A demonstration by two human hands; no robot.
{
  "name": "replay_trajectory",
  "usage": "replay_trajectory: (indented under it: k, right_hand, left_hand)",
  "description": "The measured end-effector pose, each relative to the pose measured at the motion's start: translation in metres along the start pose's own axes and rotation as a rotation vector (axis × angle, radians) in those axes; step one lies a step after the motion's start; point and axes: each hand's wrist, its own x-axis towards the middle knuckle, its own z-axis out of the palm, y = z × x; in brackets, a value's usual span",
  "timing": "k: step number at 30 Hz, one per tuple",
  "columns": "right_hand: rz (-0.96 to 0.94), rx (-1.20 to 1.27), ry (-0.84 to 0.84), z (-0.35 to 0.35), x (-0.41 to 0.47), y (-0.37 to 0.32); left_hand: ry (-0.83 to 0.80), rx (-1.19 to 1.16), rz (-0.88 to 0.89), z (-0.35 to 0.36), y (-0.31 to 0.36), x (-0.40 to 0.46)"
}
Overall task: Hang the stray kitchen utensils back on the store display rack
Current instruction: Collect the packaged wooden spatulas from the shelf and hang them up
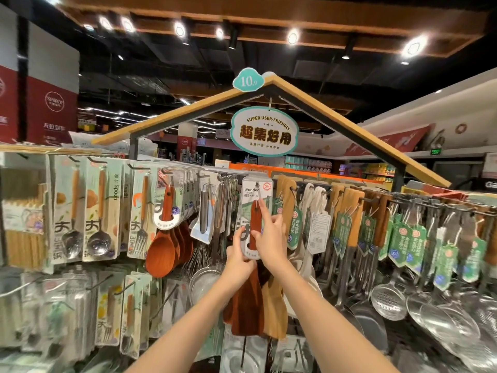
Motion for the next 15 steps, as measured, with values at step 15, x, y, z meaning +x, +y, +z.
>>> replay_trajectory:
  k: [15]
  right_hand:
    - [-0.224, -0.076, -0.168, 0.011, -0.070, 0.033]
  left_hand:
    - [-0.058, 0.244, -0.008, -0.024, -0.047, -0.066]
